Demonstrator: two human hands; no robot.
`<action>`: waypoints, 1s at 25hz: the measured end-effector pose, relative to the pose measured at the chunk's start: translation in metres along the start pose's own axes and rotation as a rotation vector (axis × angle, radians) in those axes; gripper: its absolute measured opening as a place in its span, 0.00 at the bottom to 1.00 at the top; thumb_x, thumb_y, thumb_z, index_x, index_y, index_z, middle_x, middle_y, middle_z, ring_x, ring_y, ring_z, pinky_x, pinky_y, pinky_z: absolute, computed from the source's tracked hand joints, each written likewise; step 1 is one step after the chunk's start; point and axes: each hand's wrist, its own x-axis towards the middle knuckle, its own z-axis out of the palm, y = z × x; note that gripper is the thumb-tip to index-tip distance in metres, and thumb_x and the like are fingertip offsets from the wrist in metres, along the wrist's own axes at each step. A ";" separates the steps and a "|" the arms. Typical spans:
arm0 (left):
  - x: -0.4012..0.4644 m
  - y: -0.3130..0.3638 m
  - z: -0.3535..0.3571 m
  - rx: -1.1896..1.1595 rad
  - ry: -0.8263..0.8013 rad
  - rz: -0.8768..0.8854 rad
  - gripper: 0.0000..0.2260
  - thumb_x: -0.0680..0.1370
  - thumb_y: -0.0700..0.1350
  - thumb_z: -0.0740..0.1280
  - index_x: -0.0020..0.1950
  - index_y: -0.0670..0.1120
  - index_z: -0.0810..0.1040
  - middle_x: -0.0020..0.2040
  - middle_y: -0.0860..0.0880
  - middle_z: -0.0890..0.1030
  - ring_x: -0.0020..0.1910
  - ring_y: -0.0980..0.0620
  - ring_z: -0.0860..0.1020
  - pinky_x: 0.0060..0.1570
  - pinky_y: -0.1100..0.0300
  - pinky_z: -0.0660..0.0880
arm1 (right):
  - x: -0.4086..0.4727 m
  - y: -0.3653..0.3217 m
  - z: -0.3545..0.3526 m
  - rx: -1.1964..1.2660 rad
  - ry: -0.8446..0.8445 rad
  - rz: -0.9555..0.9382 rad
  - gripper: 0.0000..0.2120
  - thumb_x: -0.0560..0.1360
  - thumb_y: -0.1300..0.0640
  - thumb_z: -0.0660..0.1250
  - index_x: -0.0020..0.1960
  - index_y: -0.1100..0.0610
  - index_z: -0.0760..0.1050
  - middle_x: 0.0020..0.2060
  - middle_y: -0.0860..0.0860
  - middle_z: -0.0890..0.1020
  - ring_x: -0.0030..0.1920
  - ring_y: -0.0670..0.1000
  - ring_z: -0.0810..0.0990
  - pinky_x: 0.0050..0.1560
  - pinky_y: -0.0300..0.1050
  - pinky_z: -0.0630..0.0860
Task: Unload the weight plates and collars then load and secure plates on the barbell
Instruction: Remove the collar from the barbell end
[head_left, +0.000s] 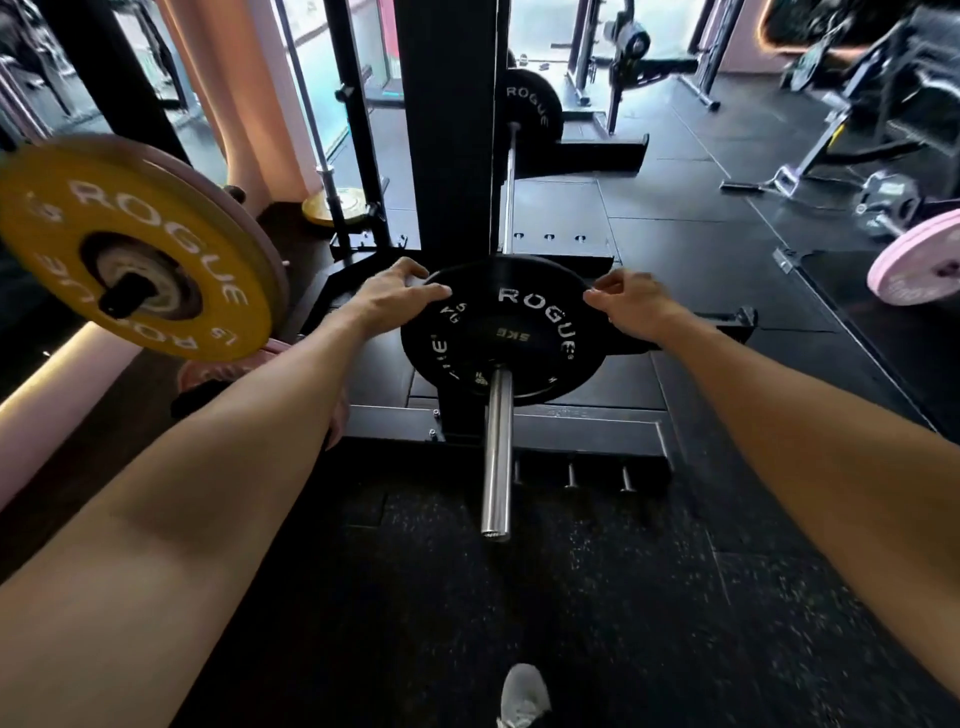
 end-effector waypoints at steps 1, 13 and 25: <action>0.010 -0.011 0.012 -0.012 0.002 0.007 0.22 0.76 0.59 0.69 0.67 0.52 0.74 0.59 0.49 0.74 0.55 0.51 0.73 0.53 0.60 0.67 | 0.010 0.009 0.013 0.007 -0.001 -0.010 0.18 0.77 0.46 0.67 0.62 0.55 0.75 0.58 0.53 0.81 0.56 0.53 0.79 0.56 0.44 0.74; 0.095 -0.195 0.190 -0.005 0.046 0.038 0.14 0.76 0.57 0.68 0.58 0.53 0.76 0.48 0.52 0.80 0.49 0.53 0.77 0.47 0.61 0.69 | 0.066 0.163 0.220 0.104 0.012 -0.078 0.18 0.78 0.50 0.66 0.64 0.59 0.76 0.58 0.55 0.80 0.60 0.54 0.77 0.58 0.43 0.71; 0.171 -0.212 0.235 -0.082 0.126 0.091 0.19 0.82 0.55 0.58 0.65 0.46 0.77 0.61 0.41 0.80 0.62 0.39 0.77 0.61 0.49 0.72 | 0.127 0.176 0.255 0.136 0.112 -0.143 0.15 0.79 0.50 0.64 0.61 0.58 0.77 0.49 0.51 0.80 0.52 0.52 0.78 0.54 0.41 0.71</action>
